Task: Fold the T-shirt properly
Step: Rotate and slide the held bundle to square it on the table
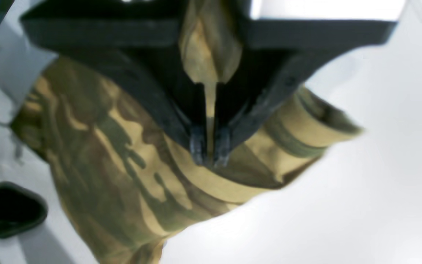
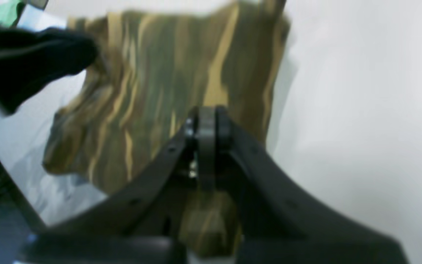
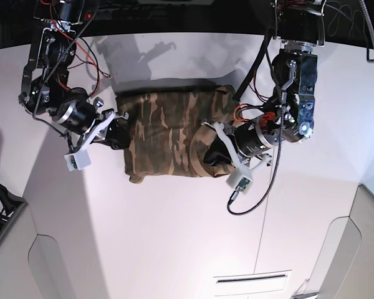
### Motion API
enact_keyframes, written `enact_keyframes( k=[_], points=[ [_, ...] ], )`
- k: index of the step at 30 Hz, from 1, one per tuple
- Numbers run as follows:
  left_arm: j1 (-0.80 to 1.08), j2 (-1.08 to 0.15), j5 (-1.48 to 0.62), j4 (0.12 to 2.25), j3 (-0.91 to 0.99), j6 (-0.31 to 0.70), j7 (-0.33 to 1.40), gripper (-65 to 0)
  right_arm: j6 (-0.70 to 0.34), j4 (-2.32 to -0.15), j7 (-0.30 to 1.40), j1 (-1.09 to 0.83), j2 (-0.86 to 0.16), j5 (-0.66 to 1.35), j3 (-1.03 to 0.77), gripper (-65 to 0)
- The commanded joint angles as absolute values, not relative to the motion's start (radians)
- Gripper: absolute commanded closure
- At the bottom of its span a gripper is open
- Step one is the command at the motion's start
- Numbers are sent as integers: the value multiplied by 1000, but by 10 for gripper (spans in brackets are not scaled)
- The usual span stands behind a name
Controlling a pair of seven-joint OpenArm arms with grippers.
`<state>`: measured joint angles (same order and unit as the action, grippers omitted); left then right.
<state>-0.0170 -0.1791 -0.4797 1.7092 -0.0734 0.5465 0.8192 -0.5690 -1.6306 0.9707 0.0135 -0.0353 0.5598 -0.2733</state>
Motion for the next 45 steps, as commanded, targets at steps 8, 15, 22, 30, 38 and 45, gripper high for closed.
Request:
enact_keyframes(
  k=[8,15,22,30,38,45],
  points=[
    [125,-235,-543,1818,-73,550,812,-41,-568,-1594,890,182,-38,468,-274,0],
    [223,-230,-595,1819,-73,550,809,-41,-569,-1348,838,323,-38,443,-197,0],
    [255,-230,-594,1818,-73,550,810,-42,-569,-1173,770,408,-38,397,-40,0],
    [244,-231,-487,1785,-73,550,777,-42,-569,-1166,806,403,-39,377,10,0],
    [115,-231,-449,1659,-73,550,767,-42,-569,-1182,898,374,-39,439,-24,0],
    [-24,-231,-413,1525,-73,516,765,-41,-572,-1337,903,222,-39,469,-94,0]
  ],
)
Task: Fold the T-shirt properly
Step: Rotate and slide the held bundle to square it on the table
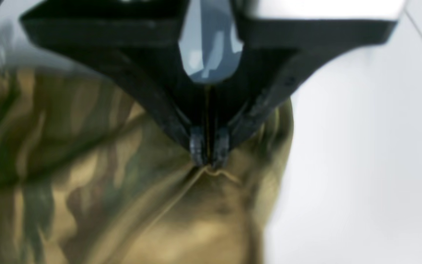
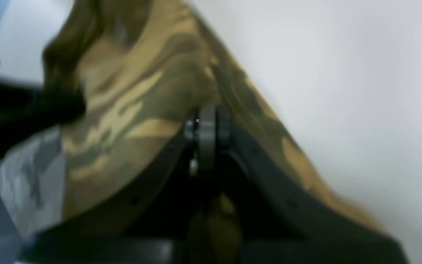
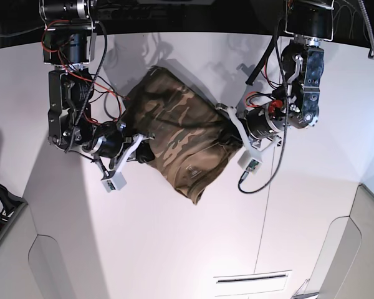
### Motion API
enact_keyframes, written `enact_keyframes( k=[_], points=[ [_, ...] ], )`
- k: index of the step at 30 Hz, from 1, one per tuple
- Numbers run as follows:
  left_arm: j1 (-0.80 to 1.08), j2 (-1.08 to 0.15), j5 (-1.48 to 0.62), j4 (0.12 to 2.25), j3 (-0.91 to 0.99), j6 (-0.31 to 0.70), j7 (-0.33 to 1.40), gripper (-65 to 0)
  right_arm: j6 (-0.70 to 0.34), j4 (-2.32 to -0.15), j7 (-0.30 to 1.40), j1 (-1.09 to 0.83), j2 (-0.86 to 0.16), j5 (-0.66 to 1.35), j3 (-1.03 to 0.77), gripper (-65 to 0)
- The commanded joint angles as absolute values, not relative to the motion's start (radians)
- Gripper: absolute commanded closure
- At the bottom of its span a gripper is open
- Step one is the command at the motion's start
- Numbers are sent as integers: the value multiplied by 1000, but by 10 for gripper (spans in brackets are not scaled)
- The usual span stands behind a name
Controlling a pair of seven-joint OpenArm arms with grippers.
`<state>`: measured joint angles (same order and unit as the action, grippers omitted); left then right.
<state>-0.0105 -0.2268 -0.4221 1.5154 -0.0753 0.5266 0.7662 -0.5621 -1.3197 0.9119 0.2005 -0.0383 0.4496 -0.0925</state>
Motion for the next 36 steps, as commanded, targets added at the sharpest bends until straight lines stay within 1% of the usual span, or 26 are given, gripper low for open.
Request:
enact_keyframes(
  k=[1,5,9,13,16,21,25,30,32,36],
  points=[
    [-45,-231,-413,1505,-73,516,763,-42,-572,-1363,908,200,-38,482,-101,0],
    [-120,-229,-414,1434,-73,516,735,-42,-572,-1469,926,107,-38,545,-113,0],
    [-175,-222,-414,1392,-73,516,729,-41,-572,-1539,925,30,-35,565,-113,0],
    [-212,-223,-430,1395,-73,516,744,-42,-572,-1545,924,10,-35,565,-113,0],
    [-215,-233,-481,1444,-73,521,771,-41,-572,-1545,920,11,-36,564,-115,0],
    [-159,-270,-590,1596,-73,521,840,-42,-572,-1545,920,11,-36,533,-137,0],
    [-70,-286,-603,1661,-73,521,858,-42,-572,-1545,921,19,-37,532,-181,0],
    [38,-284,-630,1682,-73,524,857,-42,-572,-1545,925,19,-38,537,-214,0],
    [75,-279,-632,1682,-73,546,852,-42,-572,-1545,930,12,-37,559,-214,0],
    [102,-262,-563,1679,-73,546,801,-42,-573,-1545,933,2,-33,584,-202,0]
  ],
)
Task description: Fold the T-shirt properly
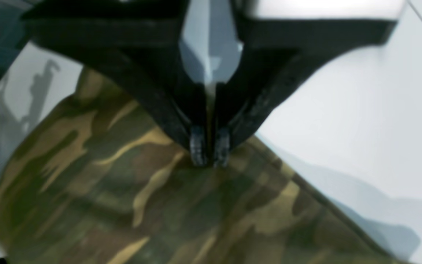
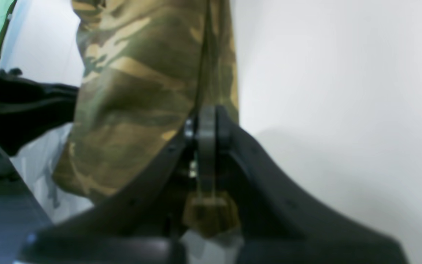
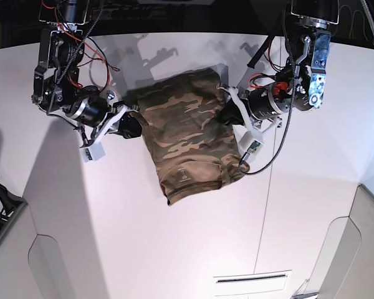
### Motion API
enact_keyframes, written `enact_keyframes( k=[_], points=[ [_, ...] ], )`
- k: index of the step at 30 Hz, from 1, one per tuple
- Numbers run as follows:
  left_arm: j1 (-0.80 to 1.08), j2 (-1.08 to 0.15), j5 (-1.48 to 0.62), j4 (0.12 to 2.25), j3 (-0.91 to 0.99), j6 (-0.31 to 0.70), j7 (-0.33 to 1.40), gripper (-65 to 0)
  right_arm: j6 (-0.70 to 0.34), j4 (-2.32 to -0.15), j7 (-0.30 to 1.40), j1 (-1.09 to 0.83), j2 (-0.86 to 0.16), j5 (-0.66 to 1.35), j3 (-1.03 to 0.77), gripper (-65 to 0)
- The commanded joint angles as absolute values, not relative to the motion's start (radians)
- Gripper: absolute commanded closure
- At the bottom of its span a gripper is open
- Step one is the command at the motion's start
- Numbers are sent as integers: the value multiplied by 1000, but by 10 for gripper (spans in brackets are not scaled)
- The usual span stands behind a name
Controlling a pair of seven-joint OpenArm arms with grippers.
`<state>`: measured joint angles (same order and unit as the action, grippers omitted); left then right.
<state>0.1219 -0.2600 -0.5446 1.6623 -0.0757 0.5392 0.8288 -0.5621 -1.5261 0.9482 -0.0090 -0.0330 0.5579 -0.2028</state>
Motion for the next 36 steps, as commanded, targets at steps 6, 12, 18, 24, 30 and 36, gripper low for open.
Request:
enact_keyframes(
  k=[6,12,18,24,30,36],
  points=[
    [35,-258,-501,1652,-73,542,775,-42,-572,-1545,931,-8,-32,584,-110,0],
    [-43,-258,-493,1524,-73,542,775,-42,-572,-1545,928,-14,-30,584,-6,0],
    [-81,-270,-510,1489,-73,542,779,-42,-572,-1545,927,-14,-30,571,19,0],
    [-70,-327,-596,1598,-72,529,824,-42,-572,-1545,933,-15,-41,516,17,0],
    [37,-355,-601,1740,-60,501,834,-42,-573,-1556,982,-19,-88,538,-47,0],
    [228,-355,-603,1871,72,501,836,-42,-584,-1652,1024,-104,-173,643,-128,0]
  ],
)
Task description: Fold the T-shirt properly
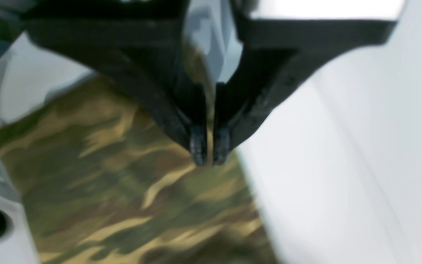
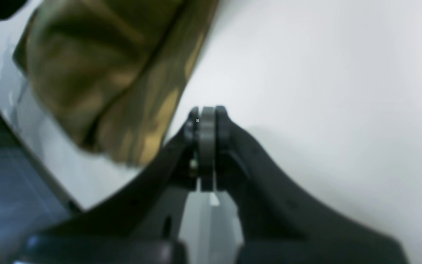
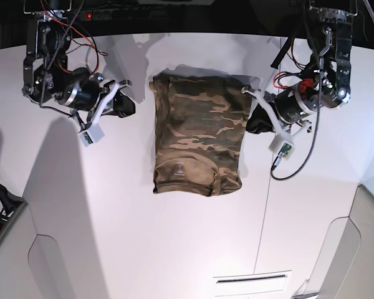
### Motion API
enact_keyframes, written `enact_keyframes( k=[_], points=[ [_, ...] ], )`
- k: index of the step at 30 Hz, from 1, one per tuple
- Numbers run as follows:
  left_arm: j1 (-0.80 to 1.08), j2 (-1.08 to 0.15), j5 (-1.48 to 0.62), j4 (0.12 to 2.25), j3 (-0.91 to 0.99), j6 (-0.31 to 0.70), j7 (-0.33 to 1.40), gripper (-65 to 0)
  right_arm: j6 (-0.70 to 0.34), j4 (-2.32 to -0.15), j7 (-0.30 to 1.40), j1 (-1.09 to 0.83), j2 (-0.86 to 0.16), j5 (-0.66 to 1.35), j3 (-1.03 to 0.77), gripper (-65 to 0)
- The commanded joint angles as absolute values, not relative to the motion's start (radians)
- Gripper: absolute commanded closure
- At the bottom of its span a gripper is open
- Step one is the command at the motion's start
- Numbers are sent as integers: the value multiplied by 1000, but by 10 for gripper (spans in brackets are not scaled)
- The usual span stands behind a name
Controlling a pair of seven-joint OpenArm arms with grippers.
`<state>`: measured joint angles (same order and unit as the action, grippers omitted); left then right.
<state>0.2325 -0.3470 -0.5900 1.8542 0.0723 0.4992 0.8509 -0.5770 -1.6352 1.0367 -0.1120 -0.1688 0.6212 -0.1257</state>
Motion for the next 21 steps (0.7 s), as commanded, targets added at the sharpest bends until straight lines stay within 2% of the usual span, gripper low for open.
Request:
enact_keyframes(
  k=[1,10,16,21],
  points=[
    [267,-355,-603,1897,100,501,836,-42,-584,-1675,1036,-126,-187,659,-136,0],
    [652,-354,-558,2100,250,519,887,-42,-584,-1783,1220,-313,-348,842,-143,0],
    [879,-355,-481,2099,263,520,879,-42,-584,-1783,1231,-461,-427,860,-143,0],
    [991,-355,-478,2034,262,520,864,-43,-584,-1782,1230,-598,-437,860,-142,0]
  ],
)
